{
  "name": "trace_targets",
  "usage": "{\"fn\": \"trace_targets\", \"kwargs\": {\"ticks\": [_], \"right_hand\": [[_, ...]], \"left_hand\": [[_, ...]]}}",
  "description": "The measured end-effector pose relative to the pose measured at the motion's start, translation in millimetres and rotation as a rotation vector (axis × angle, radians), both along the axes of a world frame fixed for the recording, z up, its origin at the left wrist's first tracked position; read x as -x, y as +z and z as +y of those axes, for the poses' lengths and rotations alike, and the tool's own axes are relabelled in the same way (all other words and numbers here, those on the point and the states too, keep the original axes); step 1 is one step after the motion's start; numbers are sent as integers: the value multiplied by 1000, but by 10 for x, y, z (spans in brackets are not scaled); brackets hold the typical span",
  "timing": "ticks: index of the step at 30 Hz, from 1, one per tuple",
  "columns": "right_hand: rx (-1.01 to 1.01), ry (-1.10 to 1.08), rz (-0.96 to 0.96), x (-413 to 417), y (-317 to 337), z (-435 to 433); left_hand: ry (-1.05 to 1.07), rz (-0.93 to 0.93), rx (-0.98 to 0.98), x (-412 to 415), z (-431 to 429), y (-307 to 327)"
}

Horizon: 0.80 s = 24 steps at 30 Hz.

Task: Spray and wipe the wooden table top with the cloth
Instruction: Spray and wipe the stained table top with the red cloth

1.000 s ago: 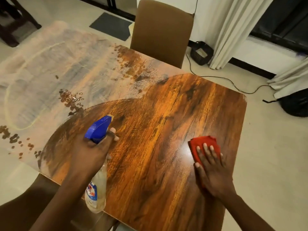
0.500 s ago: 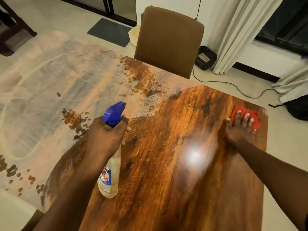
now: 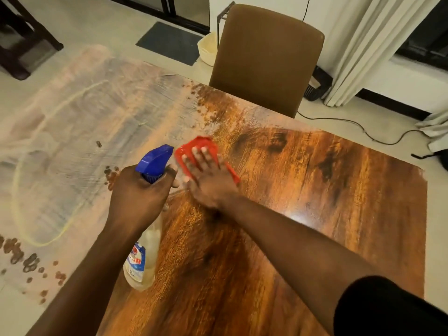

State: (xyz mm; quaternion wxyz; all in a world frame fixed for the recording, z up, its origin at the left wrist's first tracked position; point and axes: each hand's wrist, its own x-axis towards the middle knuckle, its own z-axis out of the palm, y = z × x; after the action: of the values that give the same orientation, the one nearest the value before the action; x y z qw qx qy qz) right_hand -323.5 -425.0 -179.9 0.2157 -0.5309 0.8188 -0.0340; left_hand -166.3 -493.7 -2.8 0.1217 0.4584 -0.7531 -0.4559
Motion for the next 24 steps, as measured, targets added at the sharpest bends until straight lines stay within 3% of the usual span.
{"fn": "trace_targets", "kwargs": {"ticks": [6, 10, 13, 18, 21, 24], "right_hand": [[117, 370, -53, -1194, -31, 378], [135, 311, -63, -1170, -109, 1163], [87, 92, 5, -773, -106, 1847], [-46, -458, 78, 387, -21, 2781], [-50, -738, 71, 1100, 14, 2902], [-56, -874, 64, 1687, 9, 2598]], "left_hand": [[5, 15, 11, 78, -39, 80], [-20, 40, -4, 142, -27, 46], [-5, 51, -9, 188, -22, -33], [-23, 35, -30, 272, -68, -204], [-19, 37, -57, 291, -118, -250], [-42, 76, -80, 281, -183, -274]]}}
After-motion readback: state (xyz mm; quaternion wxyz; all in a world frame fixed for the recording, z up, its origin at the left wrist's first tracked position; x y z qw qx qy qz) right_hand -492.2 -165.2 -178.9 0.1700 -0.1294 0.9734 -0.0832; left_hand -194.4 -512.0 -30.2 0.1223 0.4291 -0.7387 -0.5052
